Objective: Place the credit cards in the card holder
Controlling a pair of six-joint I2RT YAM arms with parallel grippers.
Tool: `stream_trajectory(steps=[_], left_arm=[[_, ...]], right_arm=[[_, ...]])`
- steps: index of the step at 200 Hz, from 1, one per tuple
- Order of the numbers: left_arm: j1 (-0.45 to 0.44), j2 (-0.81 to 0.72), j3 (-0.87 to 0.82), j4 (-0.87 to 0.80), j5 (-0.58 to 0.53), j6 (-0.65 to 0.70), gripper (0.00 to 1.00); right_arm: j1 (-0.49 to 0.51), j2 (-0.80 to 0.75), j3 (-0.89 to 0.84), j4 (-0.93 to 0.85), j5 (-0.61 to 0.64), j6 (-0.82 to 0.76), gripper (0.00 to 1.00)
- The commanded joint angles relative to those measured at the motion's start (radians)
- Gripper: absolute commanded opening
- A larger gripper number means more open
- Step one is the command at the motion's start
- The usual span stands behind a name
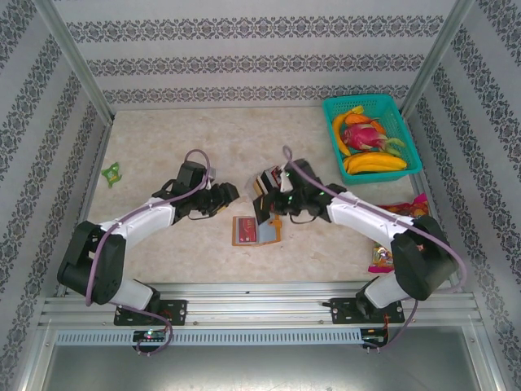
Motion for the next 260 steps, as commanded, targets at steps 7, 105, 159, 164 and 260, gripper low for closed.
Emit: stream_trajectory(steps=[7,105,159,164,260], left_arm=[[-0.048,-0.024,-0.023,-0.136,-0.062,0.089,0.59],[-0.165,0.079,0.060,-0.129,-0.074,0.110,0.56],[-0.167,0.021,0.074,-0.133,-0.148,0.062,0.56],[-0.165,0.020,0.071,-0.155,-0.179,0.058,0.57],[-0.140,0.122,0.034,-0.092,-0.083,0.059,0.60]], right_arm=[[0.055,0.007,-0.010,-0.104,0.234,-0.011,0.00],[0.042,-0.057,-0.113,-0.144,0.326,-0.023,0.01],[0.022,-0.127,-0.117,-0.028,0.205,0.012,0.01],[0.023,-0.121,-0.108,-0.032,0.191,0.009,0.01],[-0.009,0.052,-0.179,-0.057,0.264,0.048,0.00]])
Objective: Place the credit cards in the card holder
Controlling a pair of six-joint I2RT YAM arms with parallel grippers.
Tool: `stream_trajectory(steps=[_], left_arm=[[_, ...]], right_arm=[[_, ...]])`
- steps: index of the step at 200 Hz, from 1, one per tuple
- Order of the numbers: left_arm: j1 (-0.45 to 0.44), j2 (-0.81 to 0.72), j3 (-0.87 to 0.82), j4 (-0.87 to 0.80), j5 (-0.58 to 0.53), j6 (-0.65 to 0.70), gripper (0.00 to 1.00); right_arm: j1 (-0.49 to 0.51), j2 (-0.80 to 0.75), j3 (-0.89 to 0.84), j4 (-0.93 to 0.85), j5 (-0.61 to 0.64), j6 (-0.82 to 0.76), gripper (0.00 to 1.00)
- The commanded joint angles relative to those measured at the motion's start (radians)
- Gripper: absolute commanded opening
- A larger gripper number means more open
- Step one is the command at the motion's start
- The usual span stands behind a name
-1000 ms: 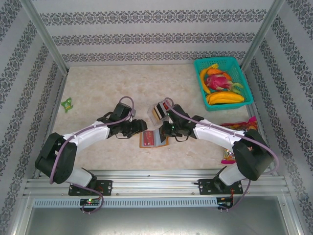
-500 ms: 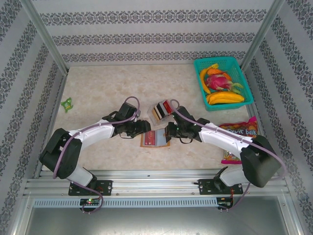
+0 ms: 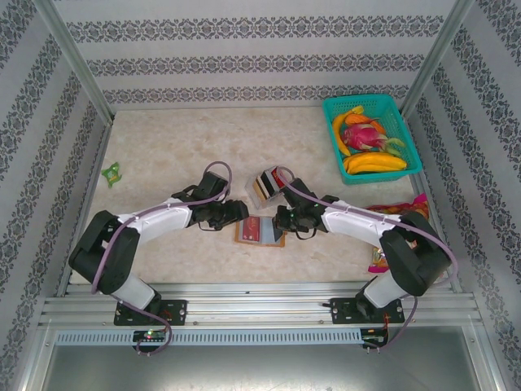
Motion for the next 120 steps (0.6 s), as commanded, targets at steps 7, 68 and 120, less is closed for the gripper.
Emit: stream_trajectory(steps=[7,68,120], left_arm=[[0.006,0.024,-0.011,0.039,0.051,0.005,0.61],[0.005,0.033,-0.018,0.123,0.126,-0.004,0.43],[0.006,-0.036,-0.082,0.214,0.136,-0.044,0.16]], right_arm=[[-0.028,0.013,-0.055,-0.010,0.034,0.019,0.00],[-0.040,0.014,-0.045,-0.018,0.026,0.008,0.00],[-0.040,0.017,-0.029,-0.046,0.038,-0.004,0.00]])
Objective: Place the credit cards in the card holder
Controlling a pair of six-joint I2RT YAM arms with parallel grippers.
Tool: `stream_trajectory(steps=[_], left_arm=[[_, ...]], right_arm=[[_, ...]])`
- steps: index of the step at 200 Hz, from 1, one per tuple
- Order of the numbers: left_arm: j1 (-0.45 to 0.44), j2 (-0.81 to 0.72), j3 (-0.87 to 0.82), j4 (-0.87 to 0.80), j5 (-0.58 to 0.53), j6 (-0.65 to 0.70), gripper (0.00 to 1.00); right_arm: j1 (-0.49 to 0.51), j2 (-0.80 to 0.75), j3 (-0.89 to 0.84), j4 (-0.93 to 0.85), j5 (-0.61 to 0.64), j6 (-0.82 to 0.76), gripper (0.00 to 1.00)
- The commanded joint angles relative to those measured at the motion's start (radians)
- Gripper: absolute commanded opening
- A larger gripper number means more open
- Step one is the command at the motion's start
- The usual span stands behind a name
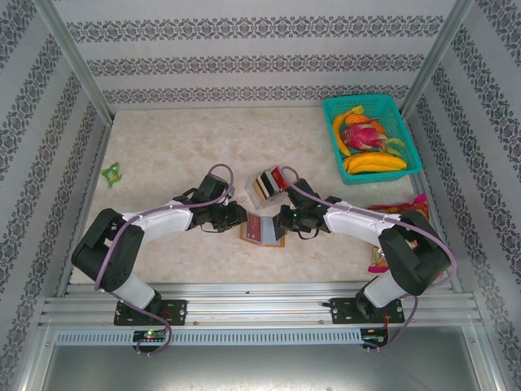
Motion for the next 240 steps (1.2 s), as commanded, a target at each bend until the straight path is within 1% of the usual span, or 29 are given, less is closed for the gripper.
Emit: stream_trajectory(steps=[1,9,19,40,52,59,67,110,125,147,159,180,191,197,215,230,240], left_arm=[[0.006,-0.046,-0.028,0.081,0.031,-0.024,0.15],[0.006,-0.049,-0.031,0.094,0.042,-0.033,0.12],[0.006,-0.055,-0.043,0.126,0.057,-0.051,0.11],[0.006,-0.076,-0.079,0.246,0.094,-0.113,0.09],[0.005,-0.085,-0.096,0.307,0.106,-0.148,0.09],[0.006,-0.090,-0.101,0.324,0.110,-0.160,0.10],[0.006,-0.093,-0.105,0.330,0.109,-0.166,0.13],[0.006,-0.098,-0.121,0.344,0.106,-0.170,0.13],[0.006,-0.094,-0.122,0.340,0.100,-0.171,0.16],[0.006,-0.081,-0.124,0.344,0.092,-0.180,0.15],[0.005,-0.073,-0.127,0.346,0.086,-0.186,0.18],[0.006,-0.064,-0.132,0.355,0.085,-0.188,0.18],[0.004,-0.058,-0.133,0.356,0.083,-0.191,0.20],[0.005,-0.057,-0.135,0.361,0.085,-0.193,0.21],[0.006,-0.052,-0.138,0.369,0.093,-0.191,0.19],[0.006,-0.052,-0.137,0.357,0.089,-0.189,0.24],[0.006,-0.051,-0.139,0.354,0.089,-0.184,0.23]], right_arm=[[-0.012,0.018,-0.005,-0.092,0.049,-0.006,0.00],[-0.012,0.016,-0.002,-0.090,0.045,-0.003,0.00],[-0.012,0.008,0.002,-0.078,0.033,-0.004,0.00],[-0.009,-0.014,0.019,-0.051,0.019,0.007,0.00],[-0.005,-0.026,0.037,-0.052,0.019,0.013,0.00],[-0.001,-0.035,0.044,-0.050,0.020,0.016,0.00],[0.003,-0.049,0.049,-0.041,0.025,0.021,0.00],[0.019,-0.103,0.063,0.013,0.023,0.066,0.01],[0.029,-0.122,0.066,0.035,0.039,0.087,0.01],[0.054,-0.134,0.057,0.098,0.057,0.131,0.01],[0.075,-0.128,0.056,0.121,0.077,0.152,0.01],[0.109,-0.103,0.063,0.149,0.106,0.184,0.00],[0.124,-0.091,0.063,0.175,0.113,0.198,0.00],[0.128,-0.085,0.064,0.185,0.115,0.206,0.00],[0.140,-0.071,0.074,0.200,0.119,0.215,0.00],[0.144,-0.063,0.084,0.198,0.120,0.213,0.00],[0.144,-0.060,0.089,0.195,0.123,0.214,0.00]])
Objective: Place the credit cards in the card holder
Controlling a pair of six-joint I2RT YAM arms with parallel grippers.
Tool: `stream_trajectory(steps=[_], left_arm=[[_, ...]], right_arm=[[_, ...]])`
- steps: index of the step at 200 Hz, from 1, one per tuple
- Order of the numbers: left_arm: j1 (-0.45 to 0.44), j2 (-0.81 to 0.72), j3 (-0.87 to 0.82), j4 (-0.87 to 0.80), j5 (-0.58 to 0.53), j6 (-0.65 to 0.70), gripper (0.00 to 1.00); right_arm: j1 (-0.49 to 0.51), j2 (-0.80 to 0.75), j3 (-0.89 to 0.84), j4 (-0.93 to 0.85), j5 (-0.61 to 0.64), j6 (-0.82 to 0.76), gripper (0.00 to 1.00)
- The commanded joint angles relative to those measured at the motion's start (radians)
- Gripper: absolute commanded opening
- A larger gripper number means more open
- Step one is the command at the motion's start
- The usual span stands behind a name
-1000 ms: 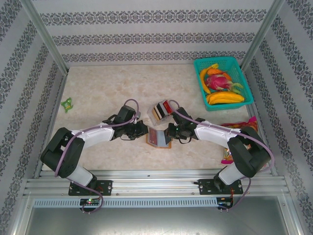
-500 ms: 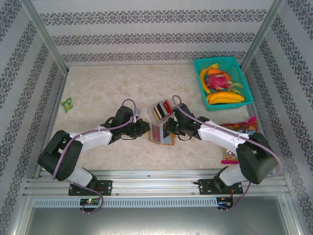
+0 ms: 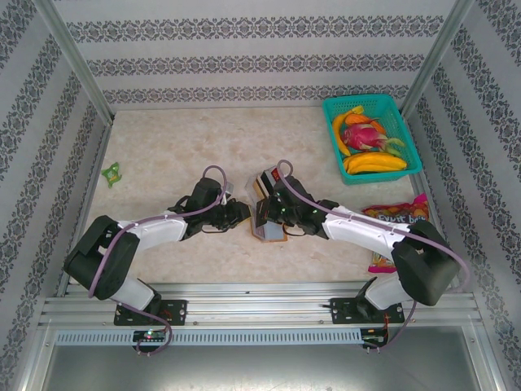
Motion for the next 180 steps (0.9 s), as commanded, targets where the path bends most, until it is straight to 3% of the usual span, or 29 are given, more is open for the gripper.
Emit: stream_trajectory(steps=[1,116,180], left_arm=[[0.006,0.008,-0.011,0.039,0.005,-0.003,0.23],[0.005,0.035,0.008,-0.013,-0.014,0.012,0.00],[0.006,0.026,0.008,0.002,0.000,0.016,0.00]], right_arm=[[0.010,0.015,0.040,0.032,0.041,0.026,0.00],[0.060,0.075,0.115,-0.136,0.138,-0.040,0.00],[0.092,0.104,0.147,-0.210,0.197,-0.079,0.00]])
